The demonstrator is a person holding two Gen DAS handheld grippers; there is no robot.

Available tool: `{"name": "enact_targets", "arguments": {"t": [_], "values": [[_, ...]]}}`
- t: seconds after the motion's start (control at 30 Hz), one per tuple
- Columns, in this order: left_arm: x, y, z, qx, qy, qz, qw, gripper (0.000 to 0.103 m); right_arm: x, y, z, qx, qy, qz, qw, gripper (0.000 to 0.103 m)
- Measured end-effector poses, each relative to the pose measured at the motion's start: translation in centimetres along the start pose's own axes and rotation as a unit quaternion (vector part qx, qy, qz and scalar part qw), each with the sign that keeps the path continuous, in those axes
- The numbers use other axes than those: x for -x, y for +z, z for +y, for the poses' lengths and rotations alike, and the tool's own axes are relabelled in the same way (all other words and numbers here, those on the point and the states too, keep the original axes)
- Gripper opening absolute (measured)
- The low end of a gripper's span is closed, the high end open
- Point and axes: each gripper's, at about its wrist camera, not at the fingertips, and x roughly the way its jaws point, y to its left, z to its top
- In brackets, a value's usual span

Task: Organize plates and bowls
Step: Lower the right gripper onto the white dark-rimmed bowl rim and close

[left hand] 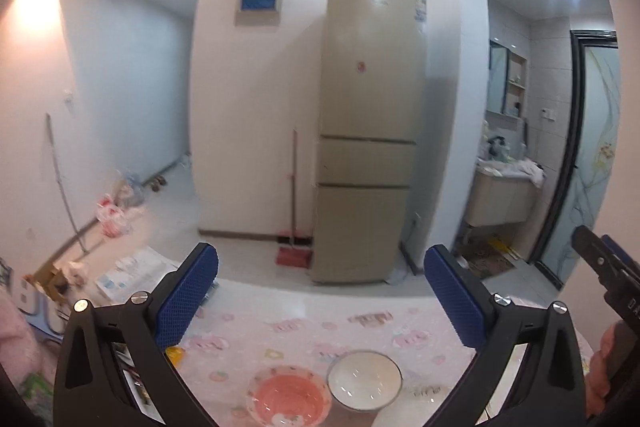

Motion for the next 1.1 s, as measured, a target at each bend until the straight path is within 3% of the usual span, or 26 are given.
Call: {"name": "enact_targets", "arguments": {"t": [0.07,0.17,0.27,0.37,0.43,0.5,0.57,0.7,0.77,0.83,0.93,1.0,1.1], "values": [[-2.6,-2.3,0.3,-0.007,-0.011,0.040,0.9991,0.103,-3.4,-1.4,0.6,0.031,-0.018,0.053,0.998,0.102],[-7.6,-4.2,0.5,-0.018,0.023,0.105,0.9940,0.088,-7.7,-2.9,0.5,0.038,-0.026,0.116,0.992,0.102],[-11.3,-6.0,1.0,0.004,0.002,0.159,0.9873,0.087,-11.3,-4.9,0.0,0.011,0.015,0.185,0.982,0.102],[-14.3,-7.8,0.1,-0.016,-0.007,0.205,0.9786,0.079,-14.9,-7.0,-0.3,-0.017,0.052,0.255,0.966,0.102],[-15.8,-9.3,-0.2,-0.018,-0.001,0.238,0.9711,0.054,-16.5,-8.9,-0.5,-0.037,0.057,0.280,0.958,0.102],[-17.6,-11.0,-0.4,-0.008,-0.014,0.284,0.9588,0.041,-17.6,-10.8,-1.2,-0.066,0.025,0.292,0.954,0.101],[-18.9,-11.4,-0.6,0.000,-0.025,0.298,0.9544,0.041,-18.7,-12.4,-1.3,-0.075,0.012,0.313,0.947,0.091],[-20.8,-13.1,-0.9,0.005,-0.042,0.322,0.9458,0.041,-20.6,-14.7,-0.4,-0.025,0.059,0.378,0.924,0.077],[-21.6,-14.0,-1.0,0.004,-0.054,0.327,0.9434,0.041,-21.3,-16.1,0.3,-0.013,0.072,0.400,0.914,0.058],[-22.1,-14.5,-1.1,-0.003,-0.057,0.334,0.9407,0.041,-21.8,-17.4,1.0,-0.001,0.058,0.413,0.909,0.046],[-23.0,-15.5,-1.3,-0.011,-0.057,0.351,0.9346,0.038,-22.5,-19.2,1.5,0.015,0.045,0.431,0.901,0.039],[-23.6,-16.1,-1.6,-0.023,-0.056,0.351,0.9343,0.020,-22.9,-20.0,1.3,0.011,0.050,0.443,0.895,0.037],[-24.3,-16.8,-1.8,-0.030,-0.062,0.353,0.9330,0.017,-23.5,-21.0,1.1,-0.010,0.070,0.462,0.884,0.031]]}}
